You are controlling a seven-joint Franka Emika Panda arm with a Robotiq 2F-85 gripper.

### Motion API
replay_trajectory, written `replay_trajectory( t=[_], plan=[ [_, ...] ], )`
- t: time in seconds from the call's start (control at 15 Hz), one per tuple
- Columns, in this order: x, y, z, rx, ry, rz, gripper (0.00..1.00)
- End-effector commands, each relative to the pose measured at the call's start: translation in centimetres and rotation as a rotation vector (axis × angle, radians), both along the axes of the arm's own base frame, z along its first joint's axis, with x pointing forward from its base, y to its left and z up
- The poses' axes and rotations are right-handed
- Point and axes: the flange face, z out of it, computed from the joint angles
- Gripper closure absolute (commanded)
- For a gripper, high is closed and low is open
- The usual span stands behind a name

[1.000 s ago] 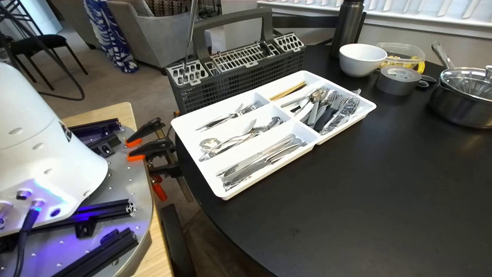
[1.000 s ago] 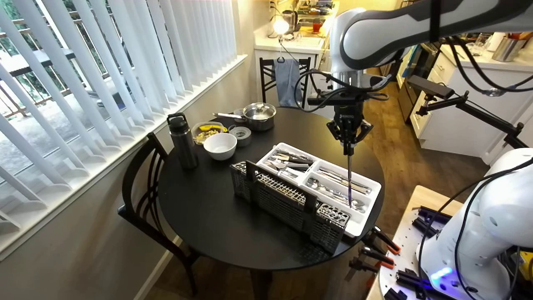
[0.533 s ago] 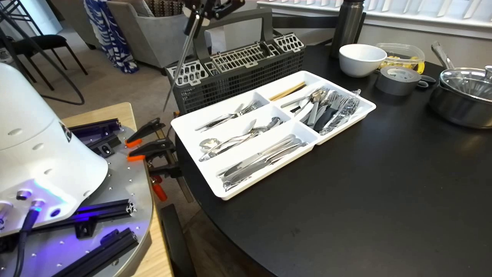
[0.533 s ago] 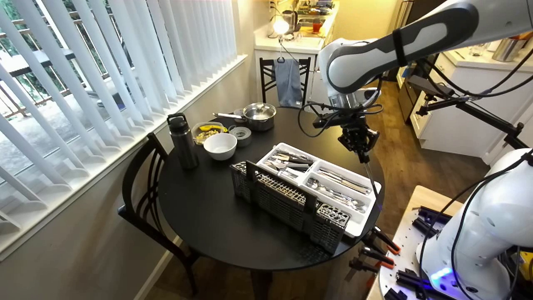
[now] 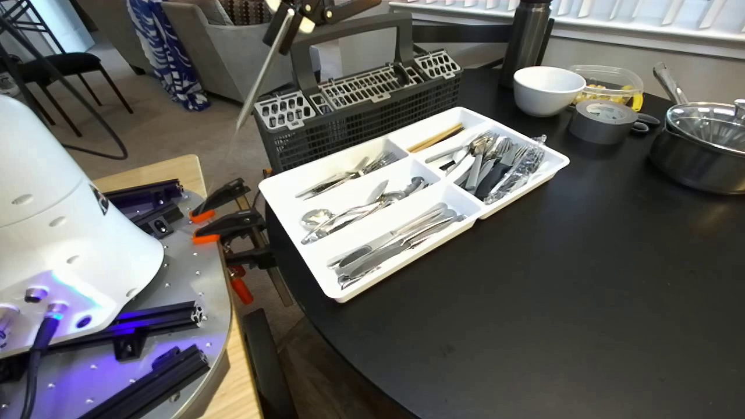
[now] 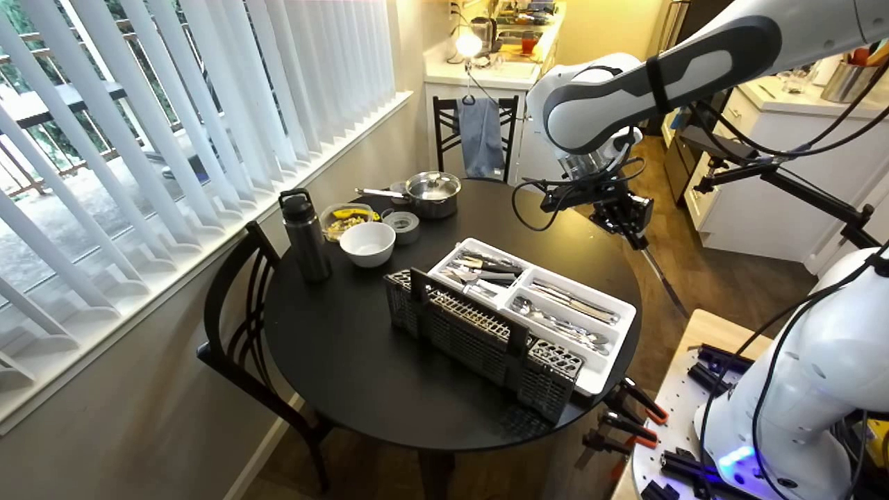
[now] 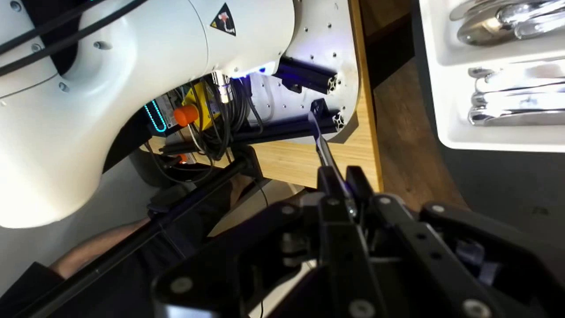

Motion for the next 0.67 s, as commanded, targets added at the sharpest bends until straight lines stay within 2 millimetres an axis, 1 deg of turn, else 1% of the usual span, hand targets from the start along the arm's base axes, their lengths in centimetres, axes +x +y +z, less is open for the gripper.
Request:
replay_trajectory(
  t=[0.0,0.4,0.47,0.6],
  plan=[
    [0.1,-0.2,0.1,-0.010,-0.002,-0.004,0.92],
    [0.1,-0.3,0.2,-0.018,-0.004,-0.007,0.92],
    [0.1,-0.3,0.2,-0.018,-0.004,-0.007,0.98],
    [1.1,-2.9,-0.8,0.013,0.006,-0.027,0.98]
  ],
)
